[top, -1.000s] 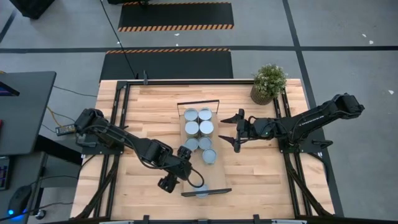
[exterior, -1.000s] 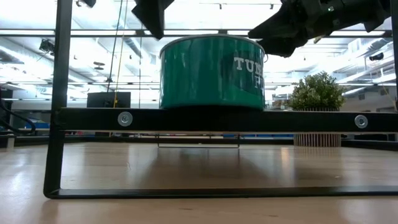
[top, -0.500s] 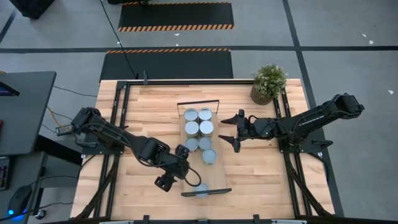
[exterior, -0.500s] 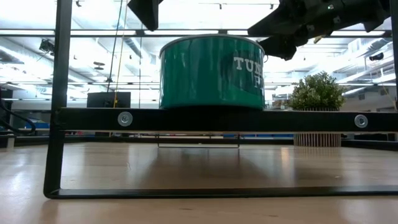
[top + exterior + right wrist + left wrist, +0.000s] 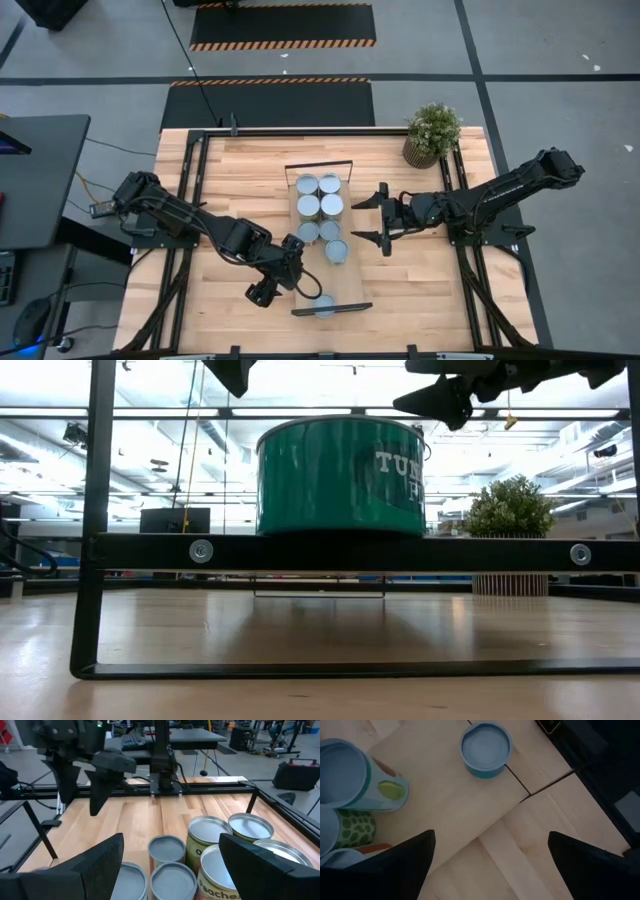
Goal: Pick and place cans onto a shelf
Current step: Put the canned tuna on the shelf
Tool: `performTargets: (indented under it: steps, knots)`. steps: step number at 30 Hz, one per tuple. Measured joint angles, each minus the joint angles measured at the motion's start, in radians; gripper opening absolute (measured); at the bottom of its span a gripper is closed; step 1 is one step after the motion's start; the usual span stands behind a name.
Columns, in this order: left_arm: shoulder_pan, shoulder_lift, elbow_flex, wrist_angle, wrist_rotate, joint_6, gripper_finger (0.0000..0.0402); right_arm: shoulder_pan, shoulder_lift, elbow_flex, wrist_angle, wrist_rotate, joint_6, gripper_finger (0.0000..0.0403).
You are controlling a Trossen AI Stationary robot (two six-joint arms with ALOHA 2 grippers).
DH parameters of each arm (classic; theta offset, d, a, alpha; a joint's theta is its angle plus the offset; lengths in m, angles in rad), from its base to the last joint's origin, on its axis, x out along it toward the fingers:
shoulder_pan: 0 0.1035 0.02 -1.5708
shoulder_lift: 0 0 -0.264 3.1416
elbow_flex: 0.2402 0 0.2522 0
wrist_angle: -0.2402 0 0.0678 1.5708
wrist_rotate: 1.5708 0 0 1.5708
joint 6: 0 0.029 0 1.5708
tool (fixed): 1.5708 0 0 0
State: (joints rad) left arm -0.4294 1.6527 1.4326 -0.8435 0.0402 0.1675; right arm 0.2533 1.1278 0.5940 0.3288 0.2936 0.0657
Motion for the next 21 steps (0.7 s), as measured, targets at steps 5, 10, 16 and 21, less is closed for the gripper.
performTargets:
  steps: [5, 10, 16, 21]
  knots:
    - [0.002, 0.000, -0.002, -0.007, -0.001, -0.019, 0.0394, 0.010, 0.000, 0.001, -0.016, 0.001, -0.009, 0.0334]
    - [0.039, -0.073, -0.070, -0.041, -0.019, -0.071, 0.0394, 0.010, 0.000, 0.001, -0.019, 0.003, -0.006, 0.0334]
    - [0.069, -0.260, -0.176, 0.027, -0.113, -0.129, 0.0394, 0.010, 0.000, 0.001, -0.027, 0.000, -0.005, 0.0334]
    - [0.107, -0.418, -0.297, 0.089, -0.324, -0.277, 0.0394, 0.025, 0.000, 0.002, -0.030, -0.006, 0.009, 0.0334]
